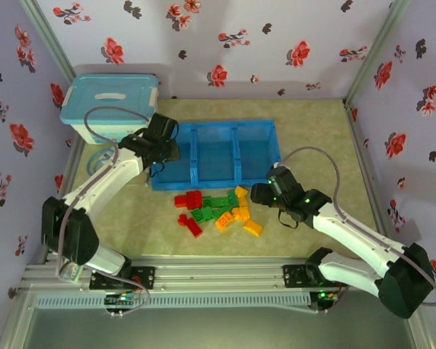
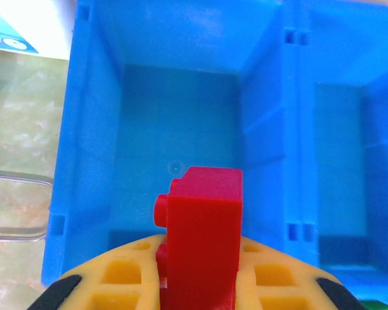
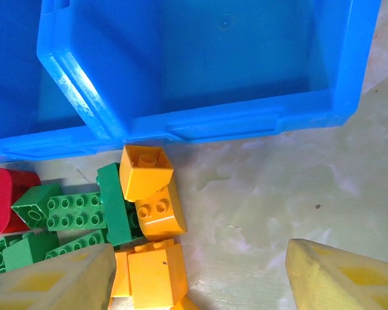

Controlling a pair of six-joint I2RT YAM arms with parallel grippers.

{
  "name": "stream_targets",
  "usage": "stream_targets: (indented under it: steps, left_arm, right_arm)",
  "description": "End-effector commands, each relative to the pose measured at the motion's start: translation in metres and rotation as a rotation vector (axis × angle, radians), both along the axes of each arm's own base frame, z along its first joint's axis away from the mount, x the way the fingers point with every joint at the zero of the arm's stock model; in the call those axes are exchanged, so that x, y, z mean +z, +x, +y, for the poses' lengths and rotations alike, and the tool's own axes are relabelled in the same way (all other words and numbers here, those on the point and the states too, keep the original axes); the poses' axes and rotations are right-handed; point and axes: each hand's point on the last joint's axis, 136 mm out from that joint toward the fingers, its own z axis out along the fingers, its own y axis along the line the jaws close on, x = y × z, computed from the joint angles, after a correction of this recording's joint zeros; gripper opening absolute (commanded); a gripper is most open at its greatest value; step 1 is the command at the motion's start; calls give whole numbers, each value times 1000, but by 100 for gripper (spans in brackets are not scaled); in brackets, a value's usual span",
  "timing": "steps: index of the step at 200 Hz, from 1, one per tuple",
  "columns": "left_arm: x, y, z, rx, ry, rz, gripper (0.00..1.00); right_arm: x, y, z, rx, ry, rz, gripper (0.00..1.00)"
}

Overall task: Sort the legos into containers by color
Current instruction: Place the lego in the container.

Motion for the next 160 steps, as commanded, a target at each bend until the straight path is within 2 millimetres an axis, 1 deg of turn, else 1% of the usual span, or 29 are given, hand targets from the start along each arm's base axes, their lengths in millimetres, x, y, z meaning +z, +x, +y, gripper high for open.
stream_targets:
  steps: [1, 18, 53, 88, 111, 132, 135, 139, 142, 150, 155, 160]
  left_arm:
    - [-17, 12, -2, -28, 3, 27, 8]
    - [-38, 16, 0, -21, 17, 70, 8]
    - [-61, 21, -2, -23, 31, 109, 10]
    - [-79, 23, -2, -21, 48, 143, 13]
    - [-91, 23, -1, -19, 59, 167, 17]
    - [-91, 24, -1, -18, 62, 173, 21]
    - [-90, 24, -1, -18, 61, 170, 23]
    - [-87, 25, -2, -17, 60, 168, 27]
    - [-85, 25, -2, -19, 60, 167, 33]
    - [-74, 25, -3, -27, 65, 165, 53]
    - [-65, 26, -3, -30, 76, 162, 60]
    - [-53, 26, -3, -33, 87, 151, 64]
  right_arm:
    - [-1, -1, -2, -23, -6, -7, 70]
    - [-3, -3, -1, -20, -11, -4, 70]
    - [-3, -6, 0, -19, -14, -5, 69]
    - [-7, -8, 2, -12, -23, 3, 69]
    - [-7, -8, 3, -9, -25, 2, 69]
    - [-4, -9, 5, -4, -23, -3, 69]
    - [-4, -9, 5, -6, -23, -3, 69]
    - [-4, -9, 5, -5, -23, -4, 69]
    - [-3, -9, 6, -4, -23, -4, 69]
    - [-2, -9, 6, -1, -25, -6, 69]
    - [-2, -10, 6, 1, -26, -4, 69]
    - [-1, -10, 7, 5, -28, -5, 69]
